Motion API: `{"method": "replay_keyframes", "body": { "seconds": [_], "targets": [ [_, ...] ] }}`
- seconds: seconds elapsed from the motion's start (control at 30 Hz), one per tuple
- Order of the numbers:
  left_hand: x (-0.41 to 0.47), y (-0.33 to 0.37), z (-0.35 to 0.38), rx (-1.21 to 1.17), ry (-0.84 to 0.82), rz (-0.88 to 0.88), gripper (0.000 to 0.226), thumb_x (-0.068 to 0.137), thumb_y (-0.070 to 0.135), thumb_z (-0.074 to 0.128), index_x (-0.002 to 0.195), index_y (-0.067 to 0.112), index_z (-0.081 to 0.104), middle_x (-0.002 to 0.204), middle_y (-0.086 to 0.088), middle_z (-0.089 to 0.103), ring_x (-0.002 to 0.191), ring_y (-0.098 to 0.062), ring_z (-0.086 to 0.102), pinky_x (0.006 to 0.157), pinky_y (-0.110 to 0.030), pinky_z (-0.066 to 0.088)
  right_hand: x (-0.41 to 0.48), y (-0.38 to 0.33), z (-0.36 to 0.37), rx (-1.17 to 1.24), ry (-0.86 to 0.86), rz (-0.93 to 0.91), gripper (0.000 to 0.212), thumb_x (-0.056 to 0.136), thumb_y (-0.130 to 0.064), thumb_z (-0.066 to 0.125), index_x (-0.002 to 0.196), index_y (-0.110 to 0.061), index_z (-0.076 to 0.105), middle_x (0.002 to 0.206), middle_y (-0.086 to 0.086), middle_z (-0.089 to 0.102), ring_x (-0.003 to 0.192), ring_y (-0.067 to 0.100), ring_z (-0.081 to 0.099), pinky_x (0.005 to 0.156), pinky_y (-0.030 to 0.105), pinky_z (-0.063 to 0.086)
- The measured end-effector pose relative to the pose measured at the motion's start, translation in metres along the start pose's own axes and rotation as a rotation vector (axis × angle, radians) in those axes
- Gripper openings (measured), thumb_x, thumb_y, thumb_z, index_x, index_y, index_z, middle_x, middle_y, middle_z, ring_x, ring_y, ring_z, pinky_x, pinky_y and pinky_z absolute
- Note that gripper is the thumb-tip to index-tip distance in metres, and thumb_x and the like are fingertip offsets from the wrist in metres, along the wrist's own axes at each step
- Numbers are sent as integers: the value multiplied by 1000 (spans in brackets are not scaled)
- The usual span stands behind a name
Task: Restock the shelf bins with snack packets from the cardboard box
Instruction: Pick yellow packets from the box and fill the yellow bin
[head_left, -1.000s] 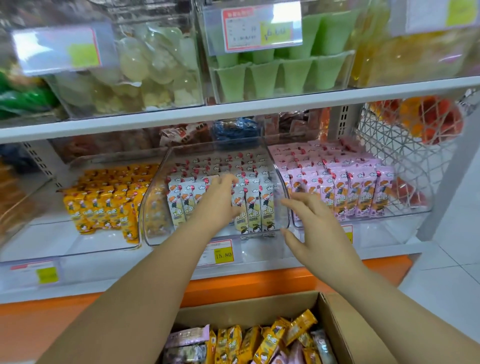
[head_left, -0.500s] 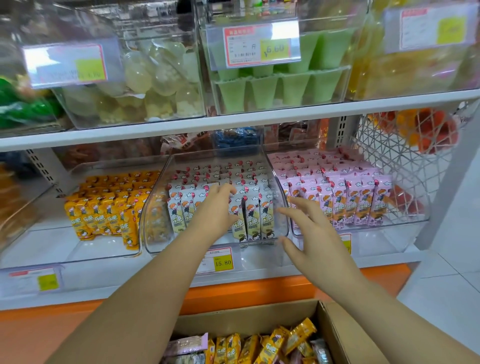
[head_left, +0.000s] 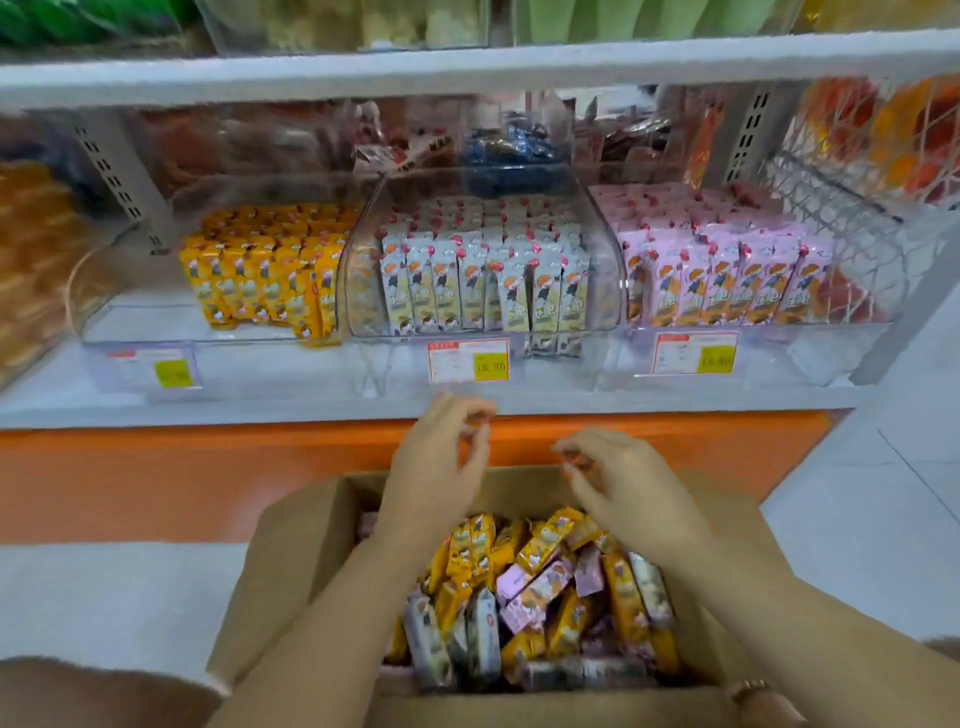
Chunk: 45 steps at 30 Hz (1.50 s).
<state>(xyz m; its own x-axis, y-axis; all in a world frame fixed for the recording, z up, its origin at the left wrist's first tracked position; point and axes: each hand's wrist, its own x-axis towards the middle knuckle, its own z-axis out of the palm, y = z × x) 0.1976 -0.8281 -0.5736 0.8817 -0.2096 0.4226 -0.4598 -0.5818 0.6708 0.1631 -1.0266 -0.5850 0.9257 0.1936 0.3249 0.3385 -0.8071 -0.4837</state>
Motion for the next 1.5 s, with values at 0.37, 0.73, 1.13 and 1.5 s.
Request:
{"method": "replay_keyframes", "body": {
  "seconds": [0.37,0.73,1.13,1.5],
  "targets": [
    [-84,-118,46,308,-534,-539,37,92,25,55,129,25,51,134,-1,46,100,-20,60,92,-37,46,-63,56,82,-173,-610,460,63,93,-21,53,147,-28,22,137,3,35,119,26,48,81,30,42],
    [-83,-122,75,334,-647,-555,48,96,33,50,141,20,40,140,-6,45,99,-22,62,87,-31,48,-53,59,133,-210,-677,425,70,95,-41,47,149,-38,2,123,6,54,116,30,48,101,42,37],
    [-78,-108,94,152,-775,-620,58,91,39,59,144,34,36,148,-9,22,123,-25,46,105,-30,34,-58,52,139,-4,-502,472,54,92,-35,54,141,-34,31,132,4,42,103,21,55,101,38,39],
    [-76,-107,102,-57,-586,-785,52,93,33,58,141,23,42,141,-3,32,128,-20,42,103,-22,30,-36,52,141,-77,-604,437,63,87,-35,59,143,-37,30,156,0,10,118,28,53,105,45,37]
  ]
}}
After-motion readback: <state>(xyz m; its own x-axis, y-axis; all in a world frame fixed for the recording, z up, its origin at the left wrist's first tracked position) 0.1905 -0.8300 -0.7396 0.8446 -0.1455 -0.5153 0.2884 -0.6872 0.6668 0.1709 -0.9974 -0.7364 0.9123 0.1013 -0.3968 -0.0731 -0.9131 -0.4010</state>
